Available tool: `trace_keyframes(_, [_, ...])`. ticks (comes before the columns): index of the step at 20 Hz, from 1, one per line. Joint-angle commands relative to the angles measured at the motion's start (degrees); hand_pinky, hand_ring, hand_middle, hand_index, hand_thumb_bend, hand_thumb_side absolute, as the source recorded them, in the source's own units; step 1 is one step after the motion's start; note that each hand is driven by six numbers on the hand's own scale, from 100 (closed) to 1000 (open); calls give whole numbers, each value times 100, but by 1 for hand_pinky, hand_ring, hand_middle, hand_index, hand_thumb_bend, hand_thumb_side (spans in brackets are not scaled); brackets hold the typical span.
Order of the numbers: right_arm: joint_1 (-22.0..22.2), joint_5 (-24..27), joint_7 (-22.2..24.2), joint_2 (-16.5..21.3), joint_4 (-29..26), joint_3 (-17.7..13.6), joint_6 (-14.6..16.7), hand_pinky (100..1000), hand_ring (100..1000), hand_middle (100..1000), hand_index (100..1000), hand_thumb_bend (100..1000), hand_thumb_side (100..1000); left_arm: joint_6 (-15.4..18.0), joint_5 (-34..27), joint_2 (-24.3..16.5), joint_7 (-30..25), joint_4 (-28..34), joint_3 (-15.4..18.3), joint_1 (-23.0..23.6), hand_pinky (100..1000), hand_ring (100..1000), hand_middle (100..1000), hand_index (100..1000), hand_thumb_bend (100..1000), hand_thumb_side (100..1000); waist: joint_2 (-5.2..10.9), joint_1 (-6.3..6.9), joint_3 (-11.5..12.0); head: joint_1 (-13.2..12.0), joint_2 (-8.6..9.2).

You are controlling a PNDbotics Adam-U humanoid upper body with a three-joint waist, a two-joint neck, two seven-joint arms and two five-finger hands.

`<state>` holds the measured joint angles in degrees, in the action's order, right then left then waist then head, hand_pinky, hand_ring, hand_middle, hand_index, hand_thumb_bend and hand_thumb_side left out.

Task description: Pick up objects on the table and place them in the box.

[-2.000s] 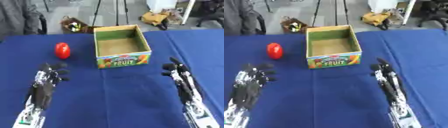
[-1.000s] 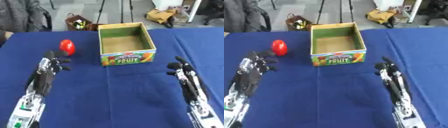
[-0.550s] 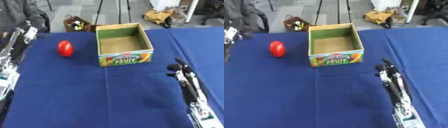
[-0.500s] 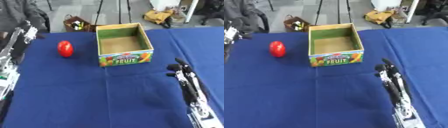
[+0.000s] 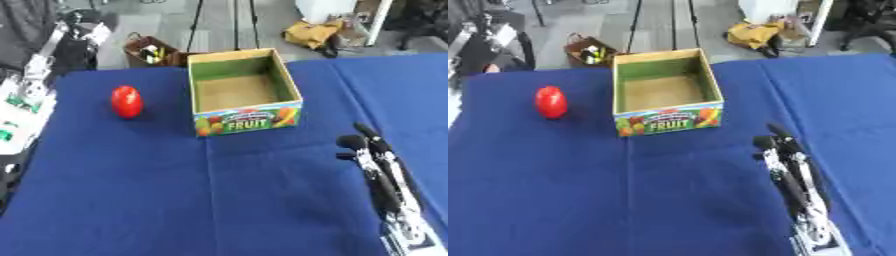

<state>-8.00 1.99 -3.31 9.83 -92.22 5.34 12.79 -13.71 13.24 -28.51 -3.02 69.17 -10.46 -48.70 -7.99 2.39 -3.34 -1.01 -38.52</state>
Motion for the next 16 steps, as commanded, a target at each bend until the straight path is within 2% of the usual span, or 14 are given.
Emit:
trace_keyframes(1, [-32, -52, 50, 108, -65, 34, 9, 683, 769, 680, 918, 143, 651, -303, 312, -126, 131, -419, -37, -260, 673, 751, 798, 847, 567, 802, 53, 4, -54, -64, 119])
trace_keyframes(10, [-33, -63, 99, 106, -62, 72, 10, 683, 769, 680, 918, 140, 652, -1106, 1126, 171, 811, -1742, -180, -662, 667, 734, 778, 839, 635, 795, 1, 14, -237, -95, 213])
trace_keyframes(12, [-29, -64, 103, 101, -59, 75, 8, 683, 769, 680, 918, 140, 652, -1112, 1328, 247, 906, -2070, -233, -761, 666, 729, 771, 836, 638, 790, 1, 13, -239, -95, 210])
trace_keyframes(16, [-28, -62, 109, 94, -55, 77, 10, 683, 769, 680, 918, 140, 652, -847, 1690, 334, 1017, -2660, -210, -886, 666, 725, 762, 833, 638, 780, 10, 11, -238, -101, 204])
